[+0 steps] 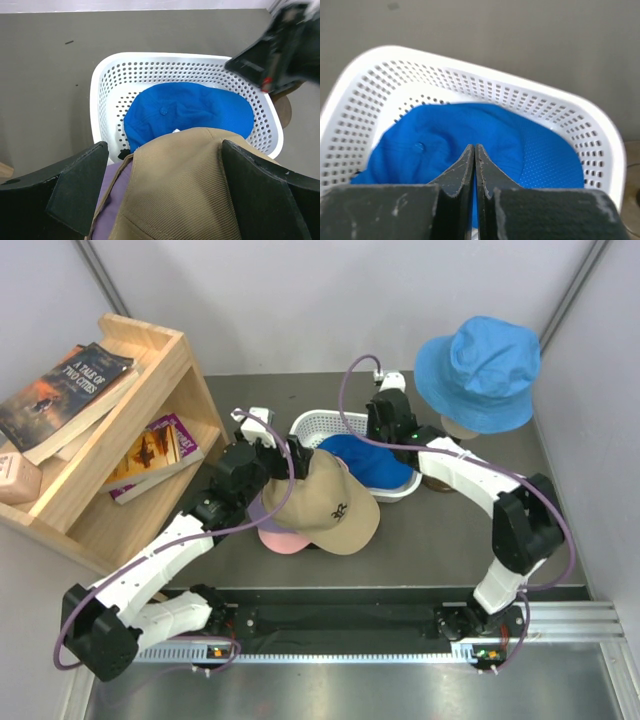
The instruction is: Stack the hats
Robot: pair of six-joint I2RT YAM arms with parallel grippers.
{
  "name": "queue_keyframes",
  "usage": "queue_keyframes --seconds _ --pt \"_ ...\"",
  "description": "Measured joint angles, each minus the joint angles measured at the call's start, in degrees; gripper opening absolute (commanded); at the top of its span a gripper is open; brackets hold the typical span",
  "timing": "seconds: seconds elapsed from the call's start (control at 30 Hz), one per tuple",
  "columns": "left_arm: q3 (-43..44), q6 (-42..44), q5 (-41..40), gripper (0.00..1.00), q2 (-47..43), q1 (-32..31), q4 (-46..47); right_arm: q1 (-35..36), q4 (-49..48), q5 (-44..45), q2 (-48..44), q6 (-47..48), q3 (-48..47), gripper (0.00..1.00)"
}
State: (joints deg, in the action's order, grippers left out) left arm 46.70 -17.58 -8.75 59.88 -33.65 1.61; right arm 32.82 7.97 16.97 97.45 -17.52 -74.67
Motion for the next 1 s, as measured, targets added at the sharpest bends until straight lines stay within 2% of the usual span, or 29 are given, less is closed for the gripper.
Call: queue_keyframes --seconds 0.1,0.17,0.2,0.27,0.4,0.47,0.63,0.73,0.83,0.87,0.93,0.97,1.0 --pt "0.00 0.20 -0.26 0.99 -0.17 0.00 -0.26 0.00 0.09 0.13 -2.45 0.20 0.00 0.20" --pt "0.00 0.20 -0.44 0.99 -0.17 0.00 -0.31 0.00 0.59 -0.13 -2.51 0.37 -0.02 0.40" --pt "0.00 0.20 -0.61 0.99 -0.17 0.02 -0.33 0.00 1.31 -0.57 -2.19 0.35 -0.02 0.53" --pt "0.00 0.20 -0.85 0.99 -0.26 0.00 -0.48 0.00 2.54 -1.36 -1.16 0.09 0.17 0.66" --pt "0.07 0.22 -1.31 0.99 -0.52 0.00 -0.98 0.00 3.54 -3.54 0.57 -0.52 2.38 0.75" --pt "0.22 0.26 -1.49 0.99 -0.50 0.02 -1.33 0.02 4.15 -4.57 1.66 -0.70 3.23 0.76" --pt "0.61 0.55 -2.08 0.99 -0.50 0.00 -2.08 0.04 4.96 -5.53 4.44 -1.14 3.52 0.75" --pt "0.83 0.76 -2.36 0.99 -0.48 0.02 -2.49 0.09 4.70 -5.73 6.36 -1.25 3.50 0.69" --pt "0.90 0.83 -2.60 0.99 -0.50 0.02 -2.69 0.39 3.87 -5.57 7.45 -1.38 3.41 0.50" --pt "0.92 0.85 -2.69 0.99 -0.50 0.00 -2.73 0.39 3.89 -5.49 7.65 -1.44 3.41 0.36" --pt "0.94 0.92 -2.73 0.99 -0.50 0.02 -2.75 0.39 4.00 -5.38 8.00 -1.38 3.41 0.26" --pt "0.94 0.96 -2.73 0.99 -0.50 0.02 -2.75 0.39 4.07 -5.18 8.15 -1.55 3.41 0.17" --pt "0.94 1.03 -2.73 0.99 -0.50 0.00 -2.75 0.39 4.11 -4.98 8.28 -1.53 3.41 0.12"
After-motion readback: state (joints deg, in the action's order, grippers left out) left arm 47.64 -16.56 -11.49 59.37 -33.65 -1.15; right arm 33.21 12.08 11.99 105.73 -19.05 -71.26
